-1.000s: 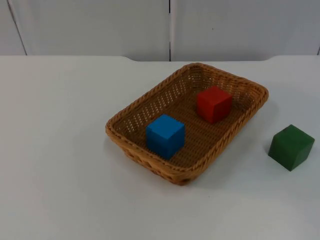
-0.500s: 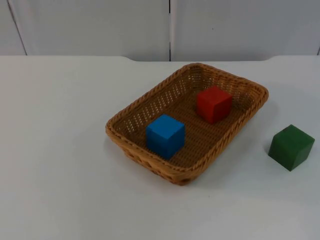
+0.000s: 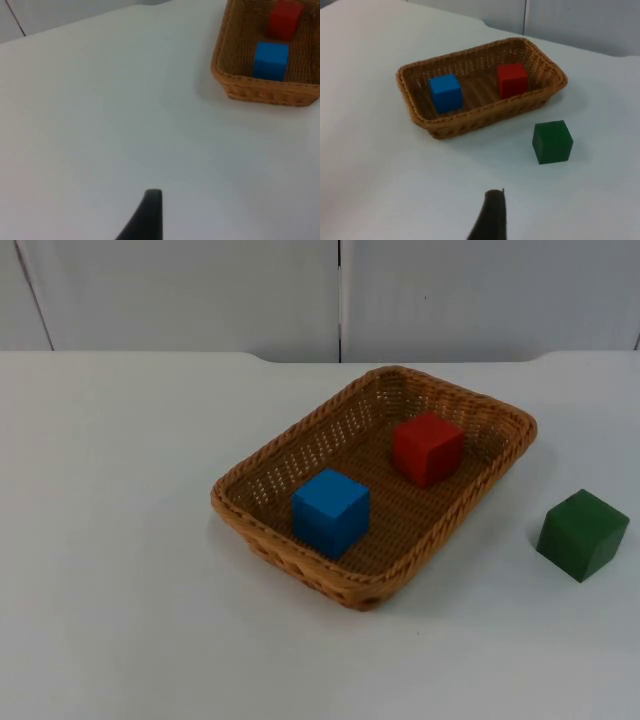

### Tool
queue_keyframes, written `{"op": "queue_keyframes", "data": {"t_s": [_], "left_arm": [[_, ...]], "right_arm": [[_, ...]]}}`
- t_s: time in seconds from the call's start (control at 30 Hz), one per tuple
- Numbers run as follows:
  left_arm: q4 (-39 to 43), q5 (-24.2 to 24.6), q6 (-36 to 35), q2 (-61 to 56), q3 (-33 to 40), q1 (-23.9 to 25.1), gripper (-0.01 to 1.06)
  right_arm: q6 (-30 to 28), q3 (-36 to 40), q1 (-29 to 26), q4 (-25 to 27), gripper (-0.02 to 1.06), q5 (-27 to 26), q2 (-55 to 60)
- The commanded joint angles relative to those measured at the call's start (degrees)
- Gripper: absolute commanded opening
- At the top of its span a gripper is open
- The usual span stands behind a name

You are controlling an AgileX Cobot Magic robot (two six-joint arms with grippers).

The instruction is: Pick up one cube with each hand and place exactly two cubes into the same basket, leaving the remaining cube outside.

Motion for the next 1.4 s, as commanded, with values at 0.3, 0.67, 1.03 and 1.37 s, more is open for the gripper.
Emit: {"op": "queue_keyframes", "data": {"t_s": [0.3,0.67,1.03,1.37], "left_arm": [[0.4,-0.2,-0.7,-0.2,0.2,0.2,0.93],[-0.4,-4.0,-2.0,-0.2,2.2,0.2,0.93],[-2.2,-4.0,-2.0,-0.2,2.2,0.2,0.93],[-2.6,-4.0,-1.6,-0.2,2.2,0.2,0.93]], "right_arm": [[0.3,2.6,-0.2,-2.2,0.72,0.3,-0.2],[0.3,2.6,-0.2,-2.2,0.72,0.3,-0.2],[0.0,2.6,-0.2,-2.2,0.72,0.3,-0.2],[0.1,2.6,-0.2,-2.2,0.77,0.3,-0.2]]}}
